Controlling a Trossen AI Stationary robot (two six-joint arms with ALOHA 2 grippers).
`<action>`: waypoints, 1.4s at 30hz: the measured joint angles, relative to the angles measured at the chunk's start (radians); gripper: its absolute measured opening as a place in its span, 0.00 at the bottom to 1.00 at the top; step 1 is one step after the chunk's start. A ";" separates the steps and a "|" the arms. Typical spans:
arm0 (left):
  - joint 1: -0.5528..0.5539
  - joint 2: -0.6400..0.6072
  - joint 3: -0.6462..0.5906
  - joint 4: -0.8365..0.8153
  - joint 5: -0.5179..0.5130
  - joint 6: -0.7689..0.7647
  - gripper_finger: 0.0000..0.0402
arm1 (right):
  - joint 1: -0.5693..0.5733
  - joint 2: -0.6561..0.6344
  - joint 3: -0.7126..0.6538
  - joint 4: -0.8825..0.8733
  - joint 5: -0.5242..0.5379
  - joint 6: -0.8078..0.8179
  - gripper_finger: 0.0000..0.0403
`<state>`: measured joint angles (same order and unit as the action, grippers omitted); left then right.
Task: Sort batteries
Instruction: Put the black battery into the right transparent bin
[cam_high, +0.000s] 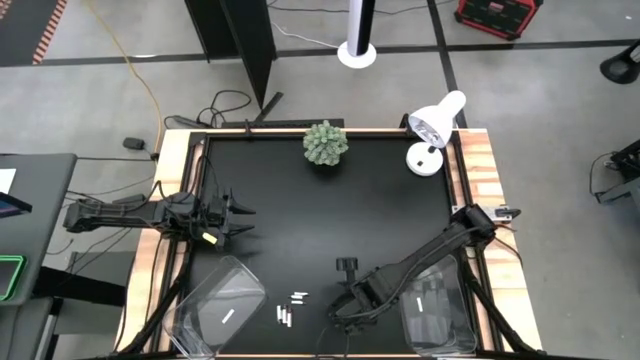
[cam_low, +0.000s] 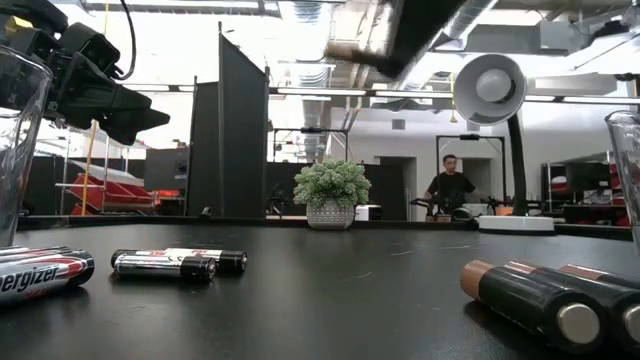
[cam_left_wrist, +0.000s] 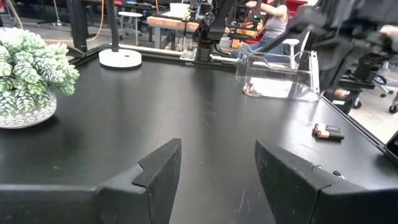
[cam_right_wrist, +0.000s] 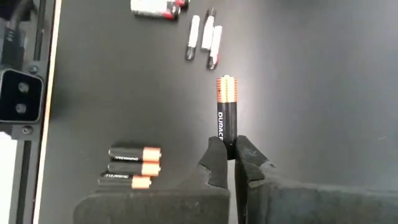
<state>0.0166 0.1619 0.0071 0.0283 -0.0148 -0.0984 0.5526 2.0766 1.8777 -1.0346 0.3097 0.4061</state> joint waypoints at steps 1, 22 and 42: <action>0.000 0.000 0.000 0.000 0.000 -0.001 0.50 | 0.000 0.000 0.017 -0.016 0.011 -0.014 0.01; 0.000 0.000 0.000 0.000 0.000 -0.007 0.50 | 0.132 -0.354 -0.197 -0.344 0.196 0.393 0.01; 0.000 0.000 0.000 0.000 0.000 -0.002 0.50 | 0.218 -0.456 -0.362 -0.054 0.129 0.498 0.01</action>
<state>0.0166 0.1616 0.0071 0.0284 -0.0151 -0.1000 0.7708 1.6203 1.5154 -1.0887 0.4389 0.9046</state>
